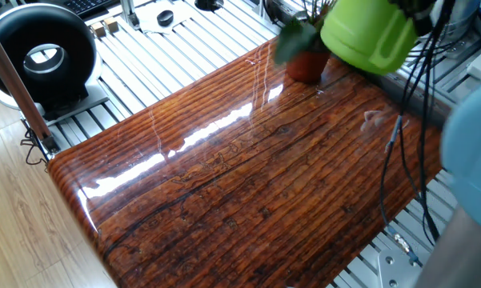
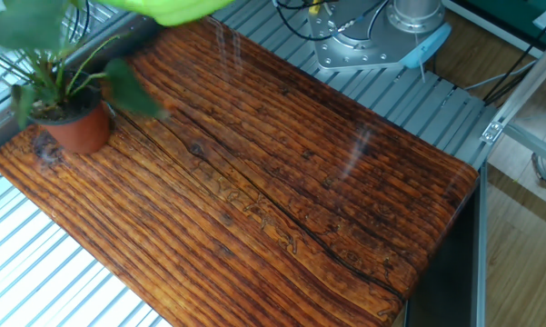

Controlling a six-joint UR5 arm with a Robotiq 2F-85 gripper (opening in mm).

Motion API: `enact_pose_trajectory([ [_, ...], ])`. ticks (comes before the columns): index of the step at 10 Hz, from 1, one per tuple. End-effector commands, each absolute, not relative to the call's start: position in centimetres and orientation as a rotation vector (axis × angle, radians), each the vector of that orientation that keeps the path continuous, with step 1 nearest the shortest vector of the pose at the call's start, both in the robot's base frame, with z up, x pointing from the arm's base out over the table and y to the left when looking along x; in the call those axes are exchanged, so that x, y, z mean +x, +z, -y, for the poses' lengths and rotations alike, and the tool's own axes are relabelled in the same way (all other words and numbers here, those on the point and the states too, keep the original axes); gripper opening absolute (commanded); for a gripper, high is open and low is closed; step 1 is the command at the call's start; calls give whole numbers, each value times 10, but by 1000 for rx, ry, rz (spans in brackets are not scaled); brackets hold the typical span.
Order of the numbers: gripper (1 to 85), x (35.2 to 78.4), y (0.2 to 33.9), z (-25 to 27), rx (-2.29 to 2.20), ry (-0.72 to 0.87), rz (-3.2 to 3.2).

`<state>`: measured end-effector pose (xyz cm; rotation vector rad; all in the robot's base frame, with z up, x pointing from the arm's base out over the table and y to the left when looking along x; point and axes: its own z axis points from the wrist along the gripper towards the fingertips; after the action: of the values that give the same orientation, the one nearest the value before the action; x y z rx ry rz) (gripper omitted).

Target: Water the plant

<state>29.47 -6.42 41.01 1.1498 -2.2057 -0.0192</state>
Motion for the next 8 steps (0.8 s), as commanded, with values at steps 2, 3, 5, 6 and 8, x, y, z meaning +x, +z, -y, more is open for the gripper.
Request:
enact_pose_trajectory([
  [2, 13, 306, 407, 39, 945, 139, 2390],
  [3, 13, 316, 404, 45, 880, 258, 2432],
  [5, 13, 313, 399, 34, 686, 301, 2475],
  [6, 13, 309, 396, 20, 632, 215, 2475],
  [8, 13, 322, 389, 23, 607, 229, 2470],
])
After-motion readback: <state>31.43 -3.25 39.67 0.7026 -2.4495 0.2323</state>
